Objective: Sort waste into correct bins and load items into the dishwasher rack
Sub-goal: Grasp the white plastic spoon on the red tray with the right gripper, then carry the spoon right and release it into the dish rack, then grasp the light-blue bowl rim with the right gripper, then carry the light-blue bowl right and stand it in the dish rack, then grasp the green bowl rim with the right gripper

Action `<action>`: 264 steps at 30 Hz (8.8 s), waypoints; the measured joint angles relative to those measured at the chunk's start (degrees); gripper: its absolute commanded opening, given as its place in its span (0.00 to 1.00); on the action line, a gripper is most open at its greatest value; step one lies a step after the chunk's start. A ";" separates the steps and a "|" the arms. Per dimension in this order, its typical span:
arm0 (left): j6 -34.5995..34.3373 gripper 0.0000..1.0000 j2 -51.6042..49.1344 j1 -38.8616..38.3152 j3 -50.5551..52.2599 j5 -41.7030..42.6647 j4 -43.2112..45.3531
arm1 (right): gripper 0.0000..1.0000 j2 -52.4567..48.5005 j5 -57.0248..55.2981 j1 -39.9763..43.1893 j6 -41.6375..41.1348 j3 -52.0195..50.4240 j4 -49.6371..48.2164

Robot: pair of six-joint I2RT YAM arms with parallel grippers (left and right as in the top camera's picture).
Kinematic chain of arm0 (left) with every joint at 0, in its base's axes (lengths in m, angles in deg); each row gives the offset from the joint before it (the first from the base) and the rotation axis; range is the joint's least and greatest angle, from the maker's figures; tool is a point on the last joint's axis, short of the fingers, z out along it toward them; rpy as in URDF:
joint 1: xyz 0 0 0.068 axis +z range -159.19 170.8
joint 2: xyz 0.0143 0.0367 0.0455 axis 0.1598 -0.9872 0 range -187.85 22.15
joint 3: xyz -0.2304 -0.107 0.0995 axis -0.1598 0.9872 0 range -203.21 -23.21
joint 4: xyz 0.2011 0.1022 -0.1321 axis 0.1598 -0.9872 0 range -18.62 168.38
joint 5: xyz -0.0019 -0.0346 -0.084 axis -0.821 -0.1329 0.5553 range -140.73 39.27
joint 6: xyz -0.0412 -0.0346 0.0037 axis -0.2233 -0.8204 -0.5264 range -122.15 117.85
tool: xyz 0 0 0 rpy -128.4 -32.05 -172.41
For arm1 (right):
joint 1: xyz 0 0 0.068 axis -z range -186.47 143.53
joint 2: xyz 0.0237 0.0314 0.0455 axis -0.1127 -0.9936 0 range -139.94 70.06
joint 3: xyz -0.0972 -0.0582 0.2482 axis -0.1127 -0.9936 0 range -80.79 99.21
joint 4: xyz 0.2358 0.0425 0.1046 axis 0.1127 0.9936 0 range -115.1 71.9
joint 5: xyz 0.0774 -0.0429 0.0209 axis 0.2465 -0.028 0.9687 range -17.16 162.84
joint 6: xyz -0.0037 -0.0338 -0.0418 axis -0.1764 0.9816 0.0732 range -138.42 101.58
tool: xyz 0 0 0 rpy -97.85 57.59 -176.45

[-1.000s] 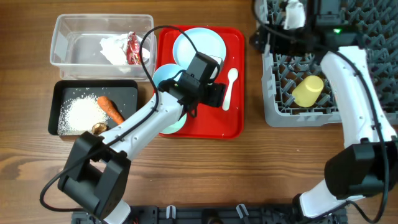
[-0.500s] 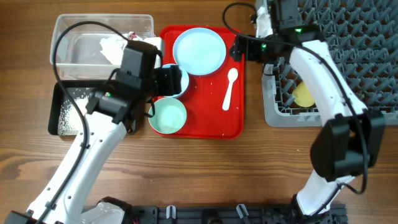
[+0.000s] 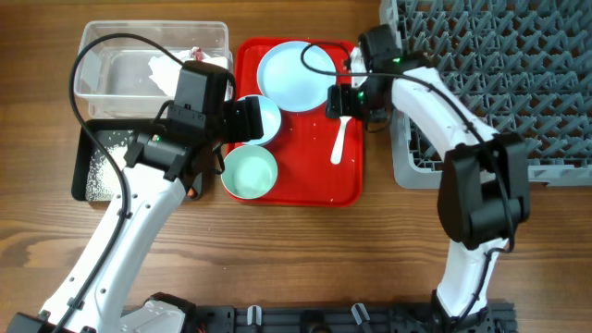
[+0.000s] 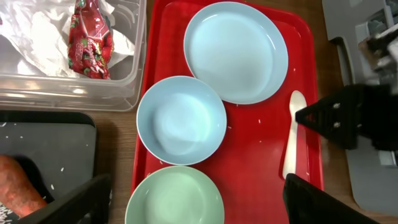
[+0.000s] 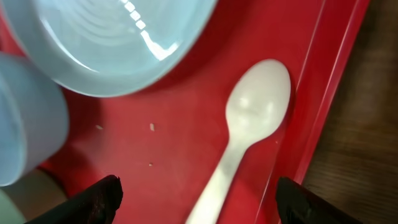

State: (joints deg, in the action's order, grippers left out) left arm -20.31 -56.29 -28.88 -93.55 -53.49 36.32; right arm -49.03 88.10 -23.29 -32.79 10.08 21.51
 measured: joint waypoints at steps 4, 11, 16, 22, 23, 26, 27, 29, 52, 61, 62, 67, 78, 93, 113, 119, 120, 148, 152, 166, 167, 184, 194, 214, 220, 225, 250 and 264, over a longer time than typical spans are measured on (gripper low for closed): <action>0.00 0.94 0.00 0.00 0.00 -1.18 -0.02 | 0.75 -0.22 -3.91 -0.96 -2.58 -2.71 -2.95; -0.02 1.00 0.00 1.29 0.00 -6.08 -0.28 | 0.64 -0.28 -4.85 -1.27 -5.35 -8.98 -12.63; -0.02 1.00 0.00 3.17 0.00 -7.52 -1.36 | 0.47 -0.13 -5.11 -1.38 -6.21 -11.34 -18.80; -0.02 1.00 0.00 3.65 0.00 -7.96 -2.58 | 0.29 1.07 -5.55 -1.31 -6.82 -15.93 -26.82; -0.02 1.00 0.00 3.65 0.00 -7.96 -2.60 | 0.27 1.09 -5.68 -1.31 -6.78 -16.26 -27.28; -0.02 1.00 0.00 3.65 0.00 -7.96 -2.60 | 0.35 1.36 -6.71 -1.27 -6.60 -17.35 -28.48; -0.02 1.00 0.00 3.65 0.00 -7.96 -2.60 | 0.40 1.36 -6.75 -1.27 -6.03 -17.35 -28.44; -0.02 1.00 0.00 3.65 0.00 -7.96 -2.60 | 0.59 1.36 -6.38 -1.49 -4.15 -16.94 -26.77; -0.02 1.00 0.00 3.65 0.00 -7.96 -2.60 | 0.04 3.13 -20.50 -11.87 -3.80 -16.22 -9.60; -0.02 1.00 0.00 3.65 0.00 -7.96 -2.60 | 0.04 3.61 -20.41 -11.65 -3.80 -16.13 -9.29; -0.02 1.00 0.00 3.65 0.00 -7.96 -2.60 | 0.04 3.78 -20.17 -11.50 -3.78 -16.11 -8.63; -0.02 1.00 0.00 3.65 0.00 -7.96 -2.58 | 0.04 5.97 -19.12 -9.92 -3.74 -17.79 -5.68; -0.02 1.00 0.00 3.65 0.00 -7.96 -2.60 | 0.04 25.79 -18.88 -4.02 -0.48 -19.06 -5.53; -0.02 1.00 0.00 3.65 0.00 -7.96 -2.60 | 0.19 26.95 -22.23 12.31 9.75 -19.06 -7.52; -0.04 1.00 0.00 3.76 0.00 -7.96 1.16 | 0.77 24.13 5.77 6.10 9.42 -15.21 -19.47; -4.07 1.00 1.22 10.51 0.00 -6.91 -3.17 | 0.75 22.73 0.87 -3.91 -7.61 -15.06 -29.22; -4.55 1.00 2.01 12.66 0.00 -6.62 -4.35 | 0.74 21.75 0.04 -5.29 -9.60 -14.95 -30.64; -5.35 1.00 4.35 24.15 0.00 -5.27 -10.08 | 0.17 1.20 -1.92 -16.70 -26.36 -14.91 -36.28; -5.35 1.00 4.35 24.15 0.00 -5.27 -10.08 | 0.04 1.16 -2.29 -16.24 -26.56 -14.23 -33.18; -5.35 1.00 4.35 24.15 0.00 -5.25 -10.16 | 0.04 1.11 -9.05 -14.25 -17.09 0.24 -10.45; -5.35 1.00 4.35 24.15 0.00 -5.25 -10.21 | 0.04 1.33 -11.54 -14.14 -15.63 1.38 -8.46; -5.35 1.00 4.35 24.15 0.00 -4.87 -10.14 | 0.04 10.43 -67.36 5.55 18.97 5.33 -41.72; -5.35 1.00 4.35 24.15 0.00 -4.85 -10.25 | 0.04 -4.37 -79.23 5.99 48.52 5.20 -54.71; -5.35 1.00 4.35 24.15 0.00 -4.83 -10.25 | 0.10 -4.79 -77.50 5.16 38.56 5.18 -38.75; -5.35 1.00 4.35 24.15 0.00 -4.85 -10.25 | 0.32 -4.79 -73.22 3.89 36.50 5.16 -36.28; -5.35 1.00 4.35 24.15 0.00 -4.85 -10.25 | 0.87 -4.79 -72.04 1.03 36.04 5.16 -30.42; -5.35 1.00 4.33 24.15 0.00 -4.85 -10.25 | 0.68 8.72 6.25 -12.59 9.79 1.70 -6.78; -5.35 1.00 4.33 24.15 0.00 -4.85 -10.25 | 0.14 -1.49 11.41 -19.50 -7.06 -1.92 -5.73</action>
State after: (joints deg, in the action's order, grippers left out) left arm -25.66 -51.96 -4.73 -93.55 -58.35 26.07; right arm -50.52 99.51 -42.79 -39.85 8.16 15.79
